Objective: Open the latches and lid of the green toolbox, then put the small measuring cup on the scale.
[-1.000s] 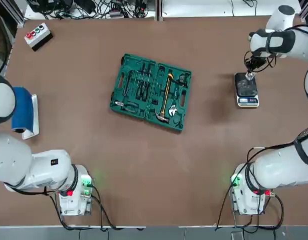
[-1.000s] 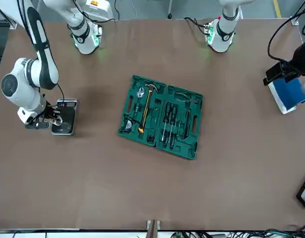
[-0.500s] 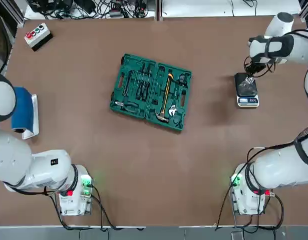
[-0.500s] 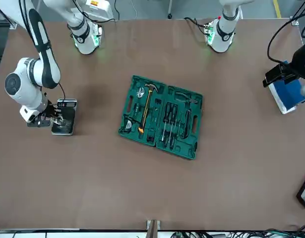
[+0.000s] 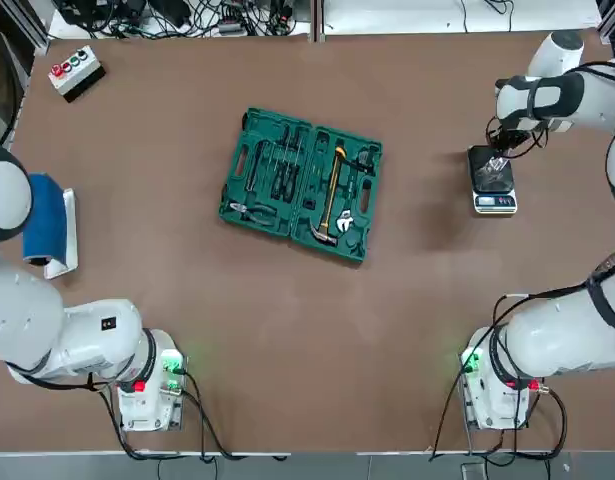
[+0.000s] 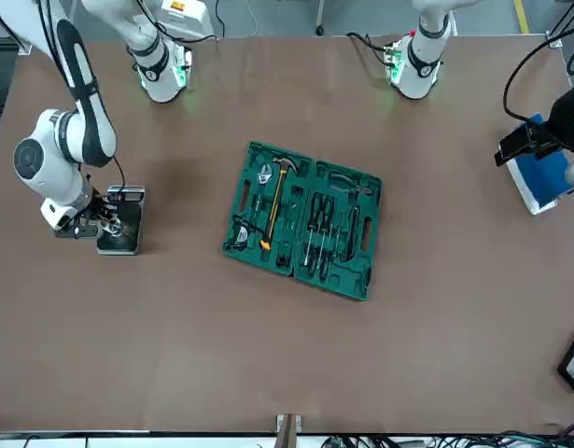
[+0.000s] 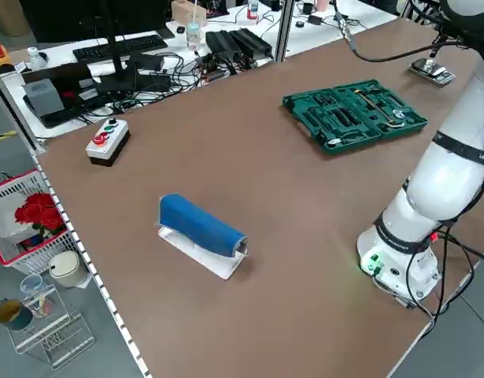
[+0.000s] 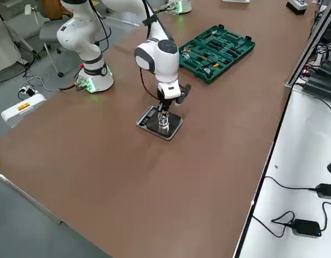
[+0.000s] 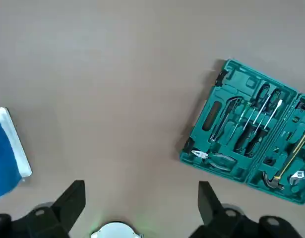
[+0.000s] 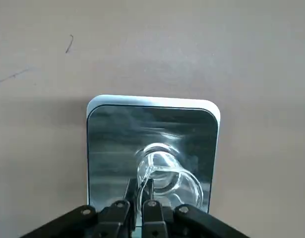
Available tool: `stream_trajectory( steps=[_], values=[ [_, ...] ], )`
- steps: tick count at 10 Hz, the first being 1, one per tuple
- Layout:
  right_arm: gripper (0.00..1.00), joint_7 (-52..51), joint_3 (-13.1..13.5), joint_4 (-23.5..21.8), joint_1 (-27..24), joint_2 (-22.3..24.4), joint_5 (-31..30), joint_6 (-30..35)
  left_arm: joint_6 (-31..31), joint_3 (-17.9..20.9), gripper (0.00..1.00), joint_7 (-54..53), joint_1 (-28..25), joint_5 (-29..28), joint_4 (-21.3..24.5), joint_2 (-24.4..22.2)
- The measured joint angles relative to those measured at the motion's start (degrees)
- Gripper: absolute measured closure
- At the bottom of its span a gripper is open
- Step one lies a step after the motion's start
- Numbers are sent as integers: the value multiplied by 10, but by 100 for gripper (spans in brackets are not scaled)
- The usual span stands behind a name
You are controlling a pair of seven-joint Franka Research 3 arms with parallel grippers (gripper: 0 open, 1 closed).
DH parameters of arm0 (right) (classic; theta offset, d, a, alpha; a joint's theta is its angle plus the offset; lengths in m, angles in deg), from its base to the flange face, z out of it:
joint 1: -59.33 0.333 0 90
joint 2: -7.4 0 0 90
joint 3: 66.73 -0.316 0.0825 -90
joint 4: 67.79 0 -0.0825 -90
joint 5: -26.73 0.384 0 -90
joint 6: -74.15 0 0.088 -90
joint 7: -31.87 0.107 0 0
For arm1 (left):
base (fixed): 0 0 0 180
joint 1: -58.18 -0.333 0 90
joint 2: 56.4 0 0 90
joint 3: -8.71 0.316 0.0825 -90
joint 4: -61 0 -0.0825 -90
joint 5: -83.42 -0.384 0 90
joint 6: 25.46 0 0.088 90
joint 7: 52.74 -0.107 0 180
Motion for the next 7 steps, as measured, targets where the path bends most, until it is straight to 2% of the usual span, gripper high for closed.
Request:
stream_trajectory(
  steps=[3, 7],
  values=[
    [89, 0, 0, 0, 1, -5, 0, -1, 0, 0, 0, 0, 0, 0, 0, 2],
    [70, 0, -1, 0, 2, -6, 0, -1, 0, 1, 0, 0, -1, 0, 0, 2]
  ],
)
